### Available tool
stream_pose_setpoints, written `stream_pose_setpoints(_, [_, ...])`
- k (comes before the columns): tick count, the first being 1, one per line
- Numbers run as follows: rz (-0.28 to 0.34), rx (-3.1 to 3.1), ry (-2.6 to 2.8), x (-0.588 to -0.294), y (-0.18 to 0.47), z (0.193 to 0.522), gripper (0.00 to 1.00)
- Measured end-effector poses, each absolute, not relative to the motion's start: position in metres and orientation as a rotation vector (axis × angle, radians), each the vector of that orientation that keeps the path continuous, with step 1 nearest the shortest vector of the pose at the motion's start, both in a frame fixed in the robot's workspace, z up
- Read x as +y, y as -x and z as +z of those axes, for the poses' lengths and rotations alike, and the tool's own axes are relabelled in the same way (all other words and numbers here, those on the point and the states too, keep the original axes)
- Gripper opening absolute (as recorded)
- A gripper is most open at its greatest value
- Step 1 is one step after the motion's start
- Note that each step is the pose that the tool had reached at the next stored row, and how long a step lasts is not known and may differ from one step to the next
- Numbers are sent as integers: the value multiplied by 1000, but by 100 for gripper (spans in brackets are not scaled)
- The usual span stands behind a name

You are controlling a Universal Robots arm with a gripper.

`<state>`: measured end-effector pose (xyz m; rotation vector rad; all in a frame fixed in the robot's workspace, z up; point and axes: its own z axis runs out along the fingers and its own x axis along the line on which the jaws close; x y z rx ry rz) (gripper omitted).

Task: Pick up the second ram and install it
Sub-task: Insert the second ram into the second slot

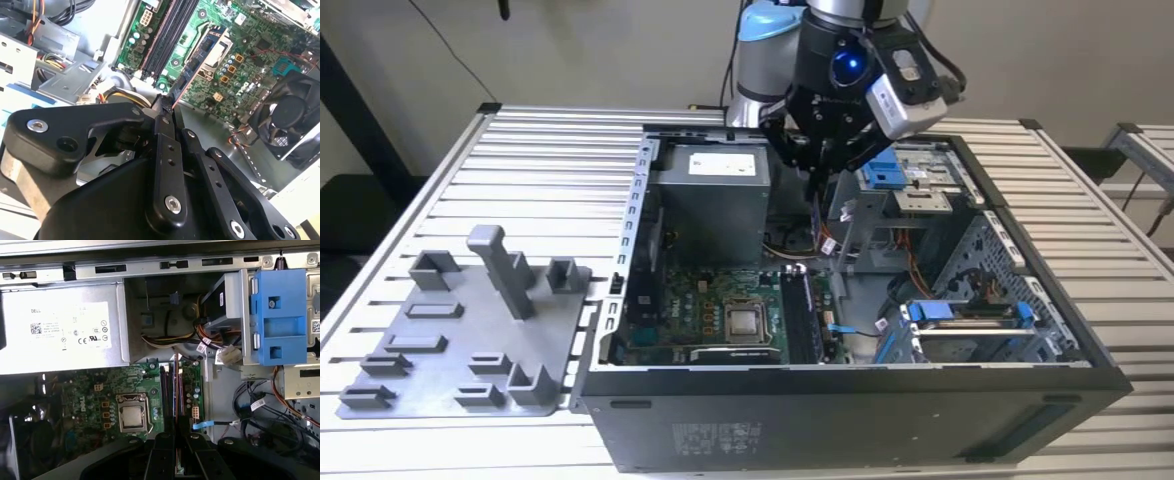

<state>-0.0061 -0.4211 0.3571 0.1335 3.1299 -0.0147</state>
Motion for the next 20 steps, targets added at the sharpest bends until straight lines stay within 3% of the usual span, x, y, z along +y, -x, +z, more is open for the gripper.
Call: stream_pose_setpoints(20, [-15,3130,-139,-421,5,345,14])
